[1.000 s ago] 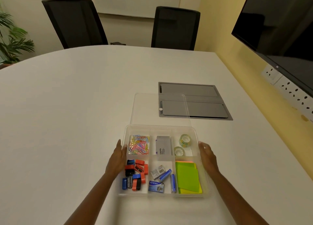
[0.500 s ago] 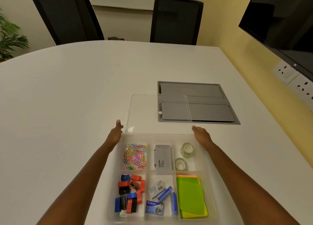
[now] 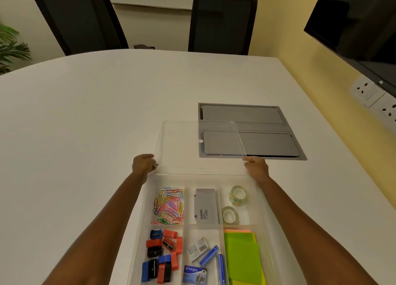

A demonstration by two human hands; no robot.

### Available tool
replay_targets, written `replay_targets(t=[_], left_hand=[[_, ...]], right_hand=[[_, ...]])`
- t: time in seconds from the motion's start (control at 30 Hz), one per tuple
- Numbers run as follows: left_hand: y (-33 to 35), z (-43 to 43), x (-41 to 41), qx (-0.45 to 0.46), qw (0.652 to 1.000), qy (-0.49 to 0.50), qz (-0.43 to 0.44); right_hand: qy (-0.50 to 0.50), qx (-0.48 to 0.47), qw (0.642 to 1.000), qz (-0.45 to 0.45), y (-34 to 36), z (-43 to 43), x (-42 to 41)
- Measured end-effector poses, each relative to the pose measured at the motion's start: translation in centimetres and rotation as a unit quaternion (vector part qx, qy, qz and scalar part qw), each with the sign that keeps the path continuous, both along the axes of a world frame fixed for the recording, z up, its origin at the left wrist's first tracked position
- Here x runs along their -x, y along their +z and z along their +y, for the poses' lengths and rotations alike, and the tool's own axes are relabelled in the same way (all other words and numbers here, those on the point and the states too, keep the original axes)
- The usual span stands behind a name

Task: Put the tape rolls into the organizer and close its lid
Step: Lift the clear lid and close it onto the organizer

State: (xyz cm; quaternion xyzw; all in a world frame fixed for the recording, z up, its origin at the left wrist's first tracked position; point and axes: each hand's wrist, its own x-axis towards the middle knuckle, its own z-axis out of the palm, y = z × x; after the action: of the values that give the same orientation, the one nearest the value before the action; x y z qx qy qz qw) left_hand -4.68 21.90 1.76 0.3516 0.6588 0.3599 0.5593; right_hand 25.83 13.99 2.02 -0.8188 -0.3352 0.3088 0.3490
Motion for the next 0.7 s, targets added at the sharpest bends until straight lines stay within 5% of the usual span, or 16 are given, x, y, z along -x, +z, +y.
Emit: replay_targets(t=[0.33,0.7], left_hand=[[5.2,-1.6,1.9,0.015,0.973,0.043,-0.226],[10.4,-8.9,5.8,0.081,0.941,0.013,-0.33]], right_hand=[[-0.005,-0.152,0.987,0.047,6.0,-2.2,0.0],[0.157,-0.209,0.958,-0.12,10.6,-10.4,0.0]])
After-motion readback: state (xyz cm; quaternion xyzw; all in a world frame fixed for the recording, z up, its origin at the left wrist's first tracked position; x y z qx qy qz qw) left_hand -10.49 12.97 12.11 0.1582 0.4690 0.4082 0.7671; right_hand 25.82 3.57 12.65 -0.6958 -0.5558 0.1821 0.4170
